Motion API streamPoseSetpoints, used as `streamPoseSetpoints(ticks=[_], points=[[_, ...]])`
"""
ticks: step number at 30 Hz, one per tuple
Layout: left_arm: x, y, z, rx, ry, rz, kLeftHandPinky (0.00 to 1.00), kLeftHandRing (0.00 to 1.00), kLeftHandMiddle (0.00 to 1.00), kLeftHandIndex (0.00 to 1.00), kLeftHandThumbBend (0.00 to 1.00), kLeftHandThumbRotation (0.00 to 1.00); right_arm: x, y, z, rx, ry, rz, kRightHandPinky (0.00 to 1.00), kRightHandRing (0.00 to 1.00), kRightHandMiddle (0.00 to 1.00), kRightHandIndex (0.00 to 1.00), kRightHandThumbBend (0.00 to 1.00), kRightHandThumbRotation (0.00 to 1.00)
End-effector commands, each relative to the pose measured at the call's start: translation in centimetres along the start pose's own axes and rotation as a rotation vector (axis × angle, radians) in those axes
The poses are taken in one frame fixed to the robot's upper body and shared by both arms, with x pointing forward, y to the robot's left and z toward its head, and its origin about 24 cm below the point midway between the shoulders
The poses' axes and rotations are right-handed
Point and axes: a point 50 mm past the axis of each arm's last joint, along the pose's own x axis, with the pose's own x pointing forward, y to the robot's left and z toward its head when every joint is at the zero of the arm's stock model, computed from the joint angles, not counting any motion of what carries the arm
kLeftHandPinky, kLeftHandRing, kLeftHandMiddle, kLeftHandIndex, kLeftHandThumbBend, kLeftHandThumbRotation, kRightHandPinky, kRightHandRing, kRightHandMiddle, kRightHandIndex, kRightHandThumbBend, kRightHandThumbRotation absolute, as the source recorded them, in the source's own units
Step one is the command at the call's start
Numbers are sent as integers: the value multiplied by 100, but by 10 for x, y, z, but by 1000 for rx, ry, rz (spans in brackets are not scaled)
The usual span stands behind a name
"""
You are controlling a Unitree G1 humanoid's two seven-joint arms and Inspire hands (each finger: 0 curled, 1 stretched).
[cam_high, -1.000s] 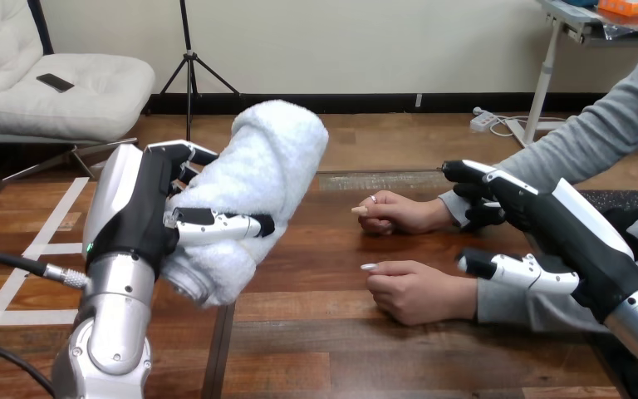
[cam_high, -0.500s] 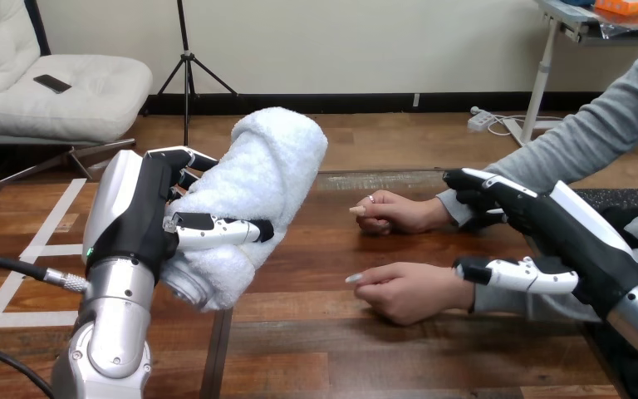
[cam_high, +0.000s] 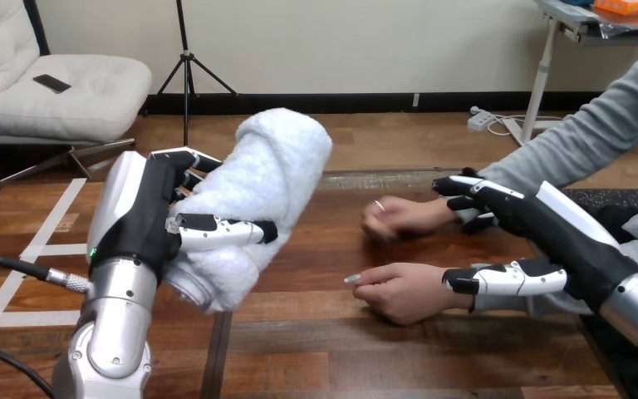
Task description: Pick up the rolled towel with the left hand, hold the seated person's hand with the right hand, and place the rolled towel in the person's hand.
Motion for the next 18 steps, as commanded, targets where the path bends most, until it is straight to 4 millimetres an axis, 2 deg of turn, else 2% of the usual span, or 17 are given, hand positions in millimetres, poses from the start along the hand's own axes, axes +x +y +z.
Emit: streamPoseSetpoints(ticks=[1,18], points=[[2,14,20,-9,-110,45,24,32,39,43,64,0,14,-18,9,-61,-49,-9,76,87,91,88,100,55],[-1,16,22,-13,-119,55,26,33,40,43,63,0,19,-14,-5,-67,28,20,77,88,91,88,100,54]])
